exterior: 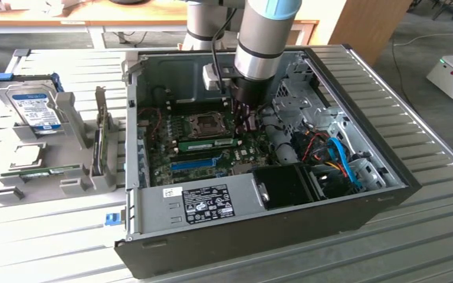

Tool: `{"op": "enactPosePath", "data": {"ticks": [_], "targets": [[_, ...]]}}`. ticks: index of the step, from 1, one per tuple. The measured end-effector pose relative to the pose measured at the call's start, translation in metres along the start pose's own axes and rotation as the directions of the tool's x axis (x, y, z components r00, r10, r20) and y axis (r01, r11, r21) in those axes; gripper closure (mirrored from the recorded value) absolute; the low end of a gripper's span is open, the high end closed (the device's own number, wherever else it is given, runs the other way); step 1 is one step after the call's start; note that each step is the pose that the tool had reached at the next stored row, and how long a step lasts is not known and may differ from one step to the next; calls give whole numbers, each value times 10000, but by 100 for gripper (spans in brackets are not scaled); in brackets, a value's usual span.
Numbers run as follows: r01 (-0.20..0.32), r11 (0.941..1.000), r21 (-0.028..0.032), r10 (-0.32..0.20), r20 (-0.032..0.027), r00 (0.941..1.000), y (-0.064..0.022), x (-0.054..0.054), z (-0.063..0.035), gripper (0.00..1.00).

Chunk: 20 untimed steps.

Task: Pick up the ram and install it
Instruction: 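Press down the ram until it locks into place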

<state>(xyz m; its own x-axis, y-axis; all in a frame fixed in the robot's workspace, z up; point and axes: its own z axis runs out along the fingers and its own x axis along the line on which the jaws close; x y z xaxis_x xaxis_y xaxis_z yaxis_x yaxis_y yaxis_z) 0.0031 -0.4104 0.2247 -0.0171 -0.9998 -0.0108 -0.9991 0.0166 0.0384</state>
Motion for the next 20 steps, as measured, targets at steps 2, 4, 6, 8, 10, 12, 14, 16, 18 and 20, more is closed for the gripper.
{"op": "enactPosePath", "data": {"ticks": [2,4,6,8,10,12,14,16,18,20], "targets": [[0,10000,0,0,0,10000,-1,0,1,89],[0,10000,0,0,-1,10000,-1,0,1,89],[0,10000,0,0,0,10000,-1,0,1,89],[0,10000,0,0,0,10000,-1,0,2,89],[0,10000,0,0,0,10000,-1,0,5,89],[0,10000,-1,0,-1,10000,-1,0,6,89],[0,10000,0,0,1,10000,-1,0,7,89],[0,10000,0,0,1,10000,-1,0,7,89],[0,10000,0,0,1,10000,-2,0,9,89],[0,10000,0,0,0,10000,-2,0,11,89]]}}
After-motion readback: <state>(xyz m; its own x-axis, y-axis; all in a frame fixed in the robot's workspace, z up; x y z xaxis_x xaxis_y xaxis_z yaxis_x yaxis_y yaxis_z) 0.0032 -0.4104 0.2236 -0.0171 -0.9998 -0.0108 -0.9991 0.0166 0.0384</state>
